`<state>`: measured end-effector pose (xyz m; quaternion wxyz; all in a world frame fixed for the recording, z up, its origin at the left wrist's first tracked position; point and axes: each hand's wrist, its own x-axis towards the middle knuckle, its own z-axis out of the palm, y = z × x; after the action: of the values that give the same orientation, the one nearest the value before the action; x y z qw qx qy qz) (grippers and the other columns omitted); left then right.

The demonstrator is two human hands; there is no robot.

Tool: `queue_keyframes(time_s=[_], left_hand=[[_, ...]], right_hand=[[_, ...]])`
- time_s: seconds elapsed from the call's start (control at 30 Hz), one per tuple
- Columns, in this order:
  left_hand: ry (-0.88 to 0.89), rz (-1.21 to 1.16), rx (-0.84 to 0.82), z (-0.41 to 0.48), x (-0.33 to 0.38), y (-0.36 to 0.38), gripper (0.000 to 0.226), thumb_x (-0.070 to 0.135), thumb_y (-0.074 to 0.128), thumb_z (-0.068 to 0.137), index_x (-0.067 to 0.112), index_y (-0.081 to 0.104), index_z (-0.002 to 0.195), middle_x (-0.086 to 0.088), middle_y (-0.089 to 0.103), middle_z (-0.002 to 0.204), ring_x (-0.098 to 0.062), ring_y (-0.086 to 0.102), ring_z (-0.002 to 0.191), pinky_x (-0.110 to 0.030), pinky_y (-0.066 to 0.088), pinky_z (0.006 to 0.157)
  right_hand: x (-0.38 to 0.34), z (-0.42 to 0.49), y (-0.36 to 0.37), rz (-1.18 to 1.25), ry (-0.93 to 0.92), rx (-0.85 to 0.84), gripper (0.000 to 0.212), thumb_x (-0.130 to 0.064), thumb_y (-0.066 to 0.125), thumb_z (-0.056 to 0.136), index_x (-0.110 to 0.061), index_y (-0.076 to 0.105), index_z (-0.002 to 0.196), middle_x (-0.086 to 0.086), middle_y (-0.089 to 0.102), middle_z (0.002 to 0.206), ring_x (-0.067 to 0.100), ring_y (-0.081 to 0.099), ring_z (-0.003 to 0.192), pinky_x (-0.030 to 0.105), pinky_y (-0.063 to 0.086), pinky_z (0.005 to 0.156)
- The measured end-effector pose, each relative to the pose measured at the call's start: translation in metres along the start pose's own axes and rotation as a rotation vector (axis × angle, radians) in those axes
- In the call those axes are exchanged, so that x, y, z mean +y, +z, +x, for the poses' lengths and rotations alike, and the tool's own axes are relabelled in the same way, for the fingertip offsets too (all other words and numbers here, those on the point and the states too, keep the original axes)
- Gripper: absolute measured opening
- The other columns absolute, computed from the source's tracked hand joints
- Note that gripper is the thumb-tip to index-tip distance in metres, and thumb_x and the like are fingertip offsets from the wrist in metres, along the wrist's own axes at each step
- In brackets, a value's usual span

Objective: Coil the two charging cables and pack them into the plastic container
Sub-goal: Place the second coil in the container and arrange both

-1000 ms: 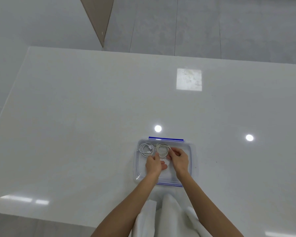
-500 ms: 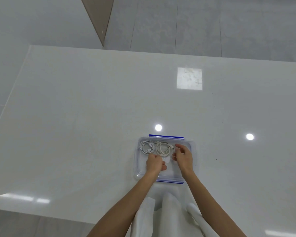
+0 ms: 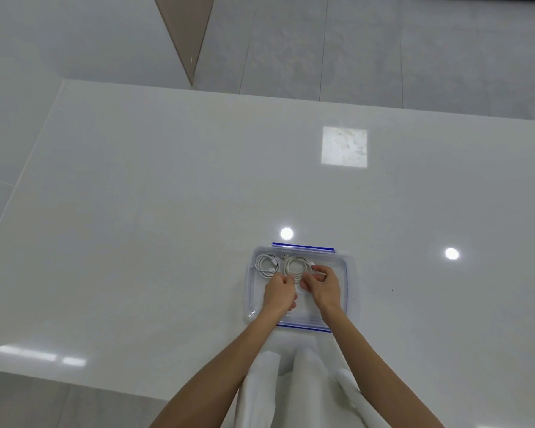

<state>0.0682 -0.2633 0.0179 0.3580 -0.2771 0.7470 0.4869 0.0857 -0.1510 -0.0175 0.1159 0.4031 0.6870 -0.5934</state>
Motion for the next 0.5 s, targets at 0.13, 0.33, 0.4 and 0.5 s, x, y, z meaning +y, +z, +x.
queue_keyframes(time_s=[0.13, 0.33, 0.4, 0.5], left_hand=[[0.048, 0.067, -0.027, -0.006, 0.003, -0.009, 0.019, 0.024, 0.041, 0.101, 0.010, 0.054, 0.097, -0.010, 0.060, 0.078, -0.015, 0.051, 0.056, -0.020, 0.040, 0.042], [0.290, 0.281, 0.015, -0.024, 0.015, -0.037, 0.024, 0.026, 0.042, 0.095, 0.021, 0.049, 0.074, -0.005, 0.062, 0.077, -0.020, 0.058, 0.067, -0.036, 0.051, 0.063], [0.408, 0.426, 0.080, -0.035, 0.022, -0.048, 0.026, 0.029, 0.042, 0.095, 0.020, 0.049, 0.071, -0.001, 0.058, 0.073, -0.021, 0.055, 0.068, -0.034, 0.044, 0.063], [0.611, 0.620, 0.216, -0.047, 0.034, -0.063, 0.024, 0.027, 0.041, 0.098, 0.015, 0.049, 0.079, -0.003, 0.055, 0.081, -0.022, 0.053, 0.070, -0.031, 0.040, 0.060]], right_hand=[[0.003, -0.005, -0.013, -0.063, -0.051, 0.001, 0.022, -0.014, 0.050, 0.100, -0.017, 0.054, 0.122, 0.006, 0.068, 0.094, 0.021, 0.070, 0.085, 0.027, 0.058, 0.077], [-0.010, -0.020, -0.030, -0.365, -0.232, 0.030, 0.016, -0.018, 0.049, 0.100, -0.014, 0.064, 0.095, 0.003, 0.067, 0.089, 0.019, 0.063, 0.080, 0.026, 0.053, 0.073], [-0.020, -0.030, -0.033, -0.467, -0.329, 0.074, 0.019, -0.019, 0.049, 0.099, -0.016, 0.060, 0.083, -0.001, 0.064, 0.079, 0.016, 0.060, 0.071, 0.023, 0.048, 0.063], [-0.037, -0.044, -0.039, -0.633, -0.494, 0.114, 0.018, -0.022, 0.048, 0.100, -0.020, 0.058, 0.085, -0.005, 0.063, 0.078, 0.013, 0.058, 0.066, 0.030, 0.050, 0.061]])
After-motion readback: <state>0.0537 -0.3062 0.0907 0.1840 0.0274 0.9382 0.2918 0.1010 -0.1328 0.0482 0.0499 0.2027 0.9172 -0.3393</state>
